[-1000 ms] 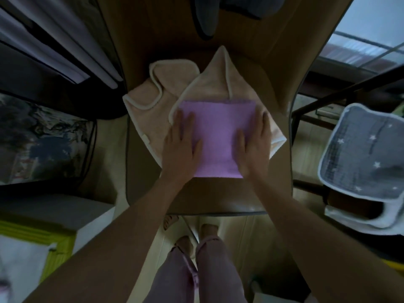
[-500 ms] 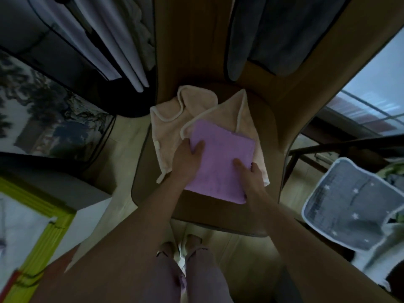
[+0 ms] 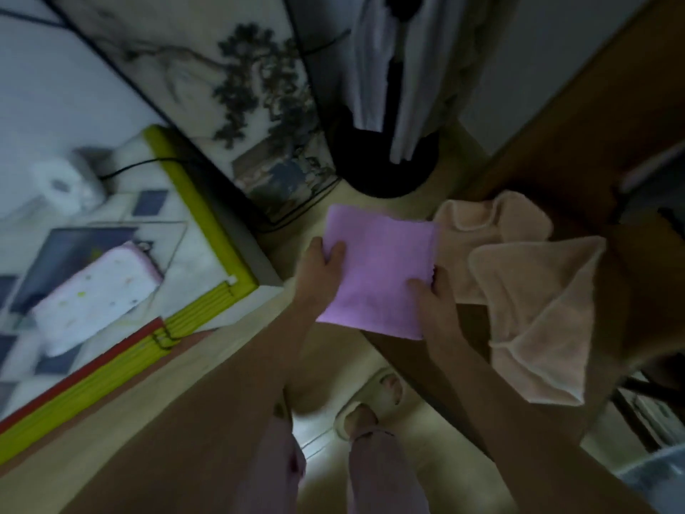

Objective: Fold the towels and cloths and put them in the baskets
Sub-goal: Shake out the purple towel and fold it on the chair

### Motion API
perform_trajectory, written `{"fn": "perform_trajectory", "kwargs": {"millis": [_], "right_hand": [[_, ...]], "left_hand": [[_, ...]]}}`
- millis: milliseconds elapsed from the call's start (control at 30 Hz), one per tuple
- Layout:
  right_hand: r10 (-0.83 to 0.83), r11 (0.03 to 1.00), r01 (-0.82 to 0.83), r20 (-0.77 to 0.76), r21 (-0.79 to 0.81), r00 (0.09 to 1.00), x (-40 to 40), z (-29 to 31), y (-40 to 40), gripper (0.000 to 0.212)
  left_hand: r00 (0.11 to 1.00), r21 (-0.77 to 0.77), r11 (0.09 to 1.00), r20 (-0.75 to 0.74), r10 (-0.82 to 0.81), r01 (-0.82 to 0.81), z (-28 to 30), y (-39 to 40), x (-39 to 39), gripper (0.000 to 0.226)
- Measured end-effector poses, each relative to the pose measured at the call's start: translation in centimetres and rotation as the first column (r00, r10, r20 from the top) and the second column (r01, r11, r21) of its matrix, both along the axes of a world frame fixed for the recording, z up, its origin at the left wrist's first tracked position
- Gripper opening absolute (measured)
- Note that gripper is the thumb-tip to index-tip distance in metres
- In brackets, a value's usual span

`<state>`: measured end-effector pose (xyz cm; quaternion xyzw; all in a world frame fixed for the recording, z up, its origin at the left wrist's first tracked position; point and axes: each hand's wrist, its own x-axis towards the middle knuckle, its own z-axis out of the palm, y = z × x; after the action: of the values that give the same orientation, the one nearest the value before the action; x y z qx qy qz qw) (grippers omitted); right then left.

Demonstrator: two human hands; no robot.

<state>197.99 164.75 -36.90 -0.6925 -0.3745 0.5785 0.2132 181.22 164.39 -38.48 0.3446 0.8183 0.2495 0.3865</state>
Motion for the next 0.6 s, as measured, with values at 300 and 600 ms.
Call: {"fn": "perform_trajectory", "kwargs": {"millis": [300,600], "right_hand": [[0.386,0.921,-0.389,-0.070,-0.029,0.920,-20.6,-2.4,-2.9,0.044],[0.493,0.850,-0.511,0.148,0.129,0.857,-38.4,-8.2,-2.9,0.046]], "left_hand": [[0.870,-0.094,0.875,0.105,0.482,-0.474,-3.2,-10.3,-19.6,0.028],[0.773,-0.020,0.801,0.247,0.584,-0.598,-8.8,-13.0,-34.7,0.016]]}}
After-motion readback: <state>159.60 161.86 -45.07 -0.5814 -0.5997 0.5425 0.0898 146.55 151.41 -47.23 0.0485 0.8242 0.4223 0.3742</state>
